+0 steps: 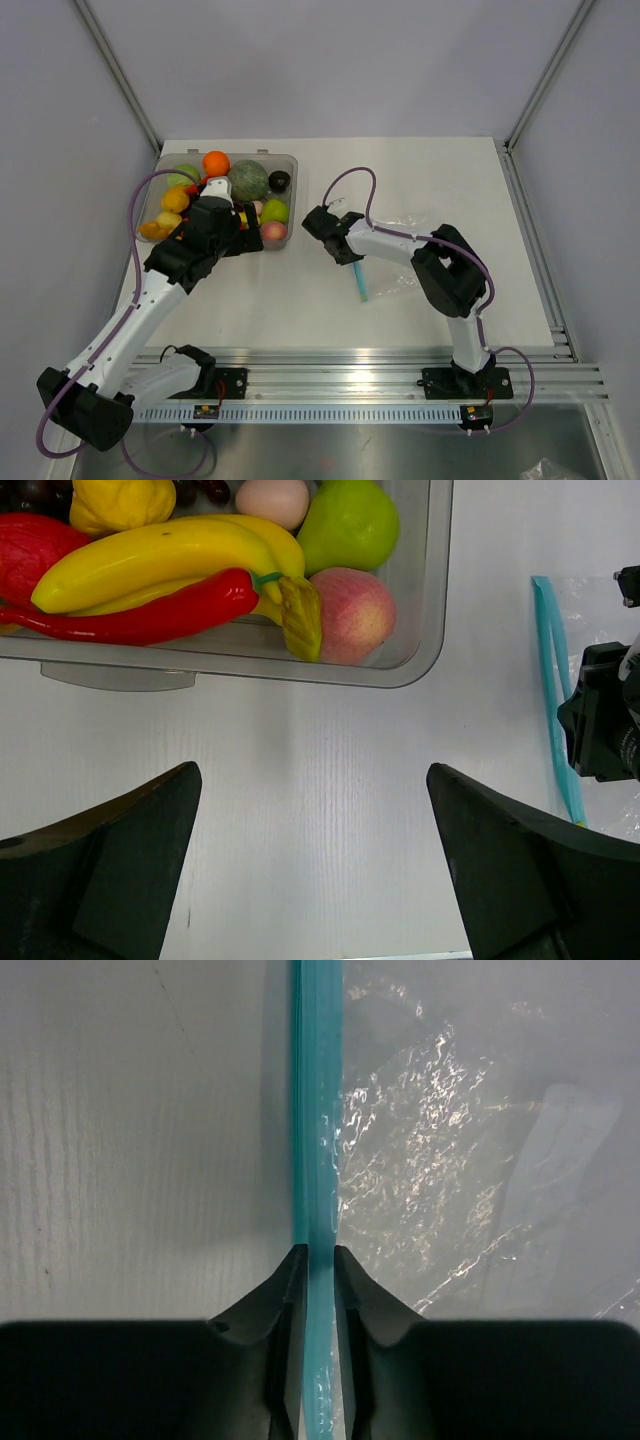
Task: Place the food in the zip-top bag and seal the zipper
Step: Pick up the zipper food storage bag at the center of the board.
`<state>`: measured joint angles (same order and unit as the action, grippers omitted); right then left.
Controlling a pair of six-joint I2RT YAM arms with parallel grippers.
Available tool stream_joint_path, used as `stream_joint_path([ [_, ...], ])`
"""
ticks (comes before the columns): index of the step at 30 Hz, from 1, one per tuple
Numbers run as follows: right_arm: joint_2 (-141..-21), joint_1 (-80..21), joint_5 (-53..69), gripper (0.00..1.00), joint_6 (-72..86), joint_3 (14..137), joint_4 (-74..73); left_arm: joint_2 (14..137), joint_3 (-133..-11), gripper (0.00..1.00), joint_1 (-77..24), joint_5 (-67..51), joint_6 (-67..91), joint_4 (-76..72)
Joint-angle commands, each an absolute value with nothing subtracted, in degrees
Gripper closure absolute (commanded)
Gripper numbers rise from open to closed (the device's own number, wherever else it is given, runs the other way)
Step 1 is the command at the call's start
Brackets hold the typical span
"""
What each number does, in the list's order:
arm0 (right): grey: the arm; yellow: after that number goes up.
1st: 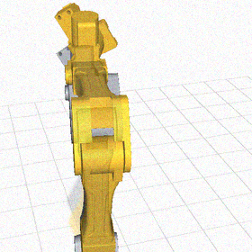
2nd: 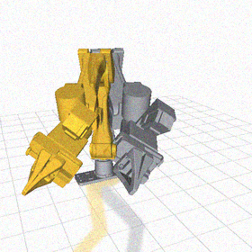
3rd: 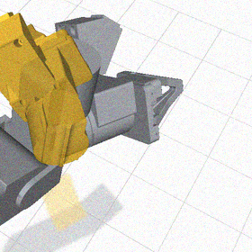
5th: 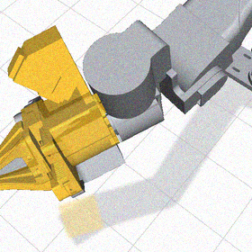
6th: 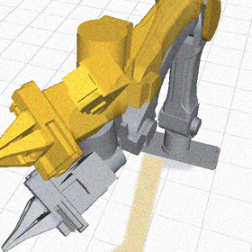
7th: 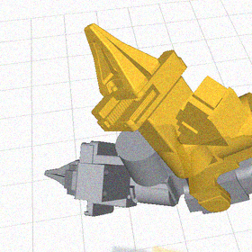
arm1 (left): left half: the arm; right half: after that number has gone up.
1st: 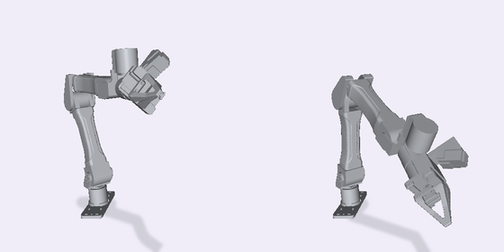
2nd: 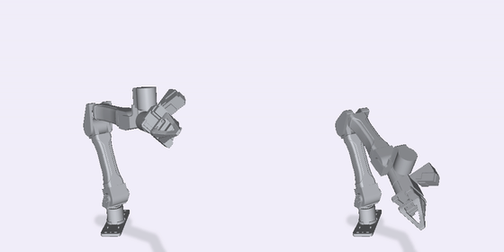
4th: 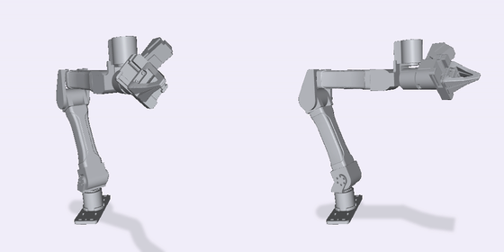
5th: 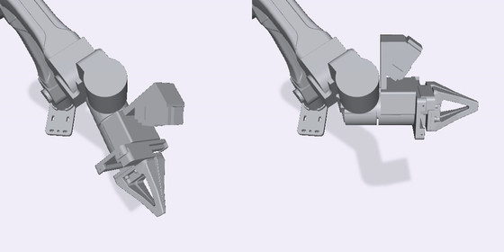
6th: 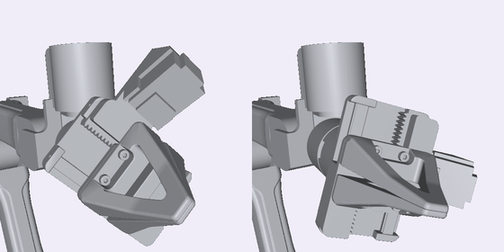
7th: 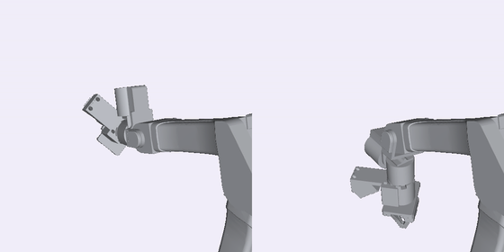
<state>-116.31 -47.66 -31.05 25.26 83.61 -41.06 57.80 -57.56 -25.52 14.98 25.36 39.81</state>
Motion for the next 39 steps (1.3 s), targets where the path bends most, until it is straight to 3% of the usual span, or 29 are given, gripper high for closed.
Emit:
stream_joint_path([
  [1, -116.4, -47.1, -33.5, 0.79, 26.7, 83.9, -39.1, 57.4, -57.4, 0.01, -25.2, 13.6, 25.6, 38.0],
  [2, -116.3, -47.0, -33.6, 0.84, 26.8, 83.8, -39.1, 57.5, -57.4, 0.01, -25.2, 13.5, 25.5, 38.1],
  [3, -116.2, -46.8, -33.7, 0.97, 27.0, 83.8, -39.3, 57.4, -57.4, 0.01, -25.3, 13.5, 25.5, 38.1],
  [4, -116.0, -46.6, -33.7, 1.00, 27.0, 83.8, -39.5, 57.4, -57.4, 0.01, -25.2, 13.5, 25.5, 38.1],
  [16, -103.7, -46.1, -26.9, 1.00, 26.7, 80.2, -36.1, 58.2, -58.1, 0.01, -25.3, 9.1, 25.4, 36.8],
  [26, -91.7, -46.1, -13.5, 1.00, 32.1, 78.1, -31.2, 64.3, -54.1, 0.02, -27.2, -13.3, 36.1, 23.7],
  [39, -86.1, -46.1, -11.1, 1.00, 35.1, 76.9, -31.5, 77.1, -53.4, 0.17, -29.6, -16.2, 43.3, 11.3],
])
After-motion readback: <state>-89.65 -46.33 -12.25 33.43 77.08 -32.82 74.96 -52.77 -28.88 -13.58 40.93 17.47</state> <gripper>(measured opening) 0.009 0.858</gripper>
